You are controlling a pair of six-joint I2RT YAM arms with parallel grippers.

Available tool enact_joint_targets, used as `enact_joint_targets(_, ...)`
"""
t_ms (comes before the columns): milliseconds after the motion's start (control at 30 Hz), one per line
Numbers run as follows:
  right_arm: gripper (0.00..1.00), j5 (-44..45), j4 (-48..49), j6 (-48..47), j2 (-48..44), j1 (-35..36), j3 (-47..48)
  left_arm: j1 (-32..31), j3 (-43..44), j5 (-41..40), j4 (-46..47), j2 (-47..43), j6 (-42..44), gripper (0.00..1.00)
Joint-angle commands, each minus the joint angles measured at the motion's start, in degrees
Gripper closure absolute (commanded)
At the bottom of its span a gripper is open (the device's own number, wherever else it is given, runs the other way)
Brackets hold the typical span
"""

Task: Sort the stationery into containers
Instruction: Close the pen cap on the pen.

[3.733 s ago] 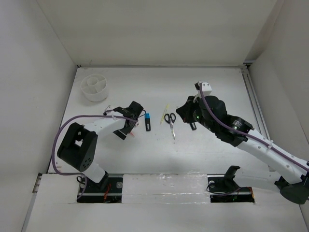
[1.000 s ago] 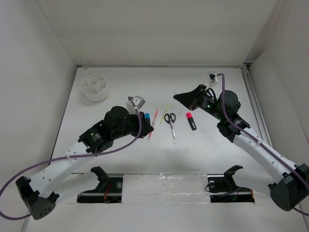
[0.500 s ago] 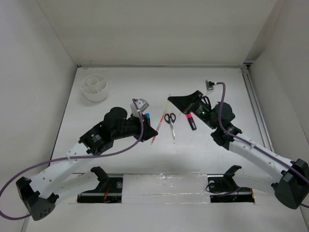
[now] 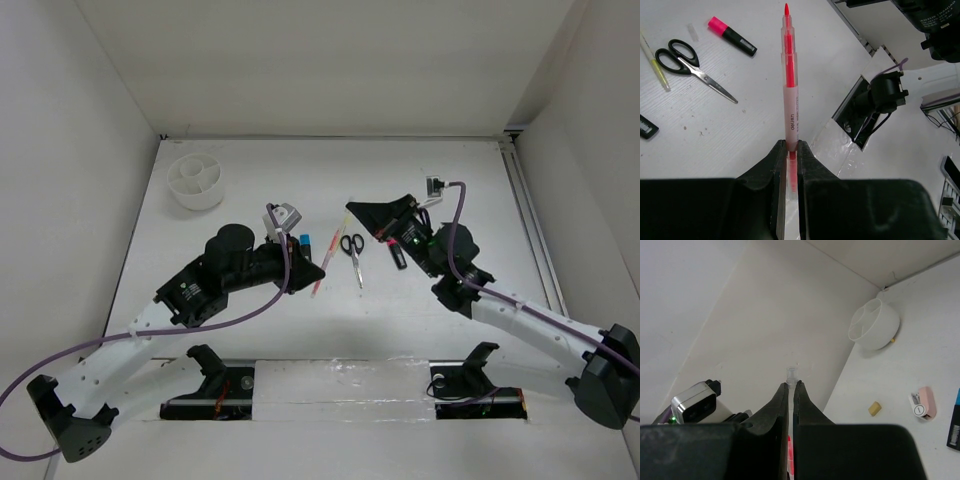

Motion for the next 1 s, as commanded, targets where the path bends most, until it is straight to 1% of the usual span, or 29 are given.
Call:
enact_joint_targets(0,1.0,2.2,4.7,1.7,0.4,1.6,-0.1,-0.1,0.1,0.0,2.7,-0.7,0.3,1.0)
enact_joint_targets(433,1.0,2.3,4.7,2.7,2.0,3.7,-0.1,-0.1,0.1,-3.0,2.7,-1.9,0.3,1.0)
enact_joint_targets(967,1.0,1.8,6.1,3.2,3.0,4.2,0.4,-0.1,0.1,-3.0,2.2,-2.4,0.3,1.0)
